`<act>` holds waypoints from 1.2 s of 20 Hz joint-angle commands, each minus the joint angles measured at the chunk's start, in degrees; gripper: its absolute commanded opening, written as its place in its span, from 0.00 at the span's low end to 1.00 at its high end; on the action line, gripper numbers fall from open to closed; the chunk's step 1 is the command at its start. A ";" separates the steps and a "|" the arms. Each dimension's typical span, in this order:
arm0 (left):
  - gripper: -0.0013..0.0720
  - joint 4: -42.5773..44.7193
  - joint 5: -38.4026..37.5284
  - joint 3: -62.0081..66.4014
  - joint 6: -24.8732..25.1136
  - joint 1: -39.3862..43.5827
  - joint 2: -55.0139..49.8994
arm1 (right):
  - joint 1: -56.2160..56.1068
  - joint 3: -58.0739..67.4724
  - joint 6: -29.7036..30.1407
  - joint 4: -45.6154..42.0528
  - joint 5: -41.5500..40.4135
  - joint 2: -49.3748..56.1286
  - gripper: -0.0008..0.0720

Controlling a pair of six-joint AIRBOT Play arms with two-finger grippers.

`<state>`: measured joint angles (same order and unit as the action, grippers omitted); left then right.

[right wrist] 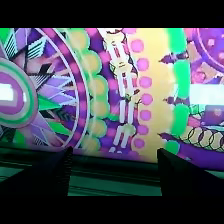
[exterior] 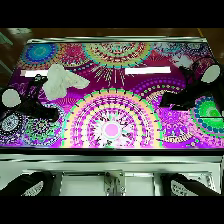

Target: Fold the shirts.

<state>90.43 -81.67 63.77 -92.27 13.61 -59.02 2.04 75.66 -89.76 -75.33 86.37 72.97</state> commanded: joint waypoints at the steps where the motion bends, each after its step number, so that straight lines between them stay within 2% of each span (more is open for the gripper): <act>1: 0.82 0.00 0.02 -0.02 0.02 0.00 0.04 | -0.07 -0.02 0.00 0.00 0.02 0.00 0.89; 17: 0.82 0.00 0.07 -0.02 -0.02 0.00 0.04 | -0.07 -0.02 -0.04 0.04 -0.13 0.00 0.89; 21: 0.82 -1.03 12.20 -0.13 -0.22 0.00 -0.44 | -0.07 -0.02 -0.02 -0.11 -1.53 0.02 0.89; 24: 0.83 -6.47 19.32 -0.13 -2.54 0.00 -1.42 | -0.09 -0.02 0.00 -0.13 -0.72 0.02 0.89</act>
<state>88.03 -70.08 63.66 -93.49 13.61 -59.77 2.02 75.66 -89.76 -75.37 85.19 72.97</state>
